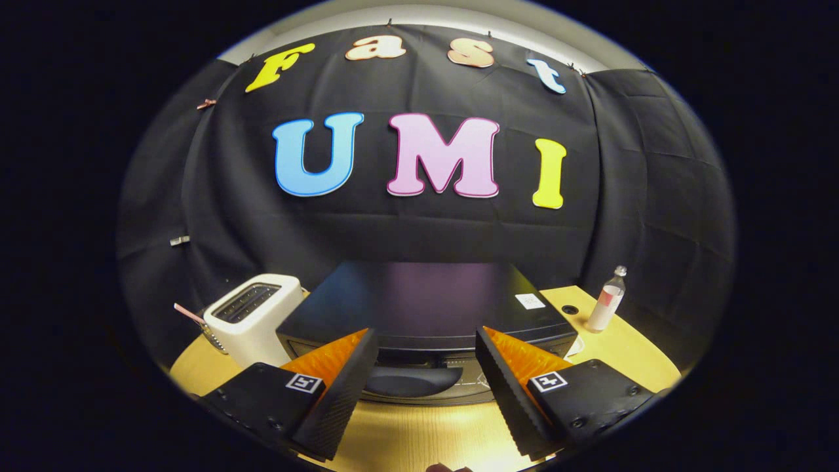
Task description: Open the toaster oven, put the food inside, and close the toaster oven door.
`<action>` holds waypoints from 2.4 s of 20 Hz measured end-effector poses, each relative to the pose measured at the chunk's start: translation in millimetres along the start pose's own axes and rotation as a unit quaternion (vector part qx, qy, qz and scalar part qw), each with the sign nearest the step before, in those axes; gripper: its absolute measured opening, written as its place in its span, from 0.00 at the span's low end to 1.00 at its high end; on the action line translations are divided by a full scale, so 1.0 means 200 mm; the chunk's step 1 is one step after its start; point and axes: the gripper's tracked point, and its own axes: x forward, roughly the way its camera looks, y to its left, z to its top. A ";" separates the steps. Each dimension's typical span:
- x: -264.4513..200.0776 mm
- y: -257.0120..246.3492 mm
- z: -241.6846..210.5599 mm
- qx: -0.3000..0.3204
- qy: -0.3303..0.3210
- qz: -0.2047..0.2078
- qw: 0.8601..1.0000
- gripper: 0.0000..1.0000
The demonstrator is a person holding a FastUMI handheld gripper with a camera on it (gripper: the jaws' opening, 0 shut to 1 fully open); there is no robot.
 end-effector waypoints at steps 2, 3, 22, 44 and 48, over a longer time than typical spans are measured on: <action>0.05 0.02 -0.06 -0.004 0.014 0.001 1.000 0.99; 0.06 0.03 -0.12 -0.005 0.033 0.003 0.999 0.99; -0.45 0.06 -0.74 -0.029 0.142 0.021 0.989 0.97; -0.74 -1.10 -0.73 -0.018 0.228 -0.022 0.973 1.00; -0.71 -1.33 -0.81 0.000 0.265 -0.026 0.964 1.00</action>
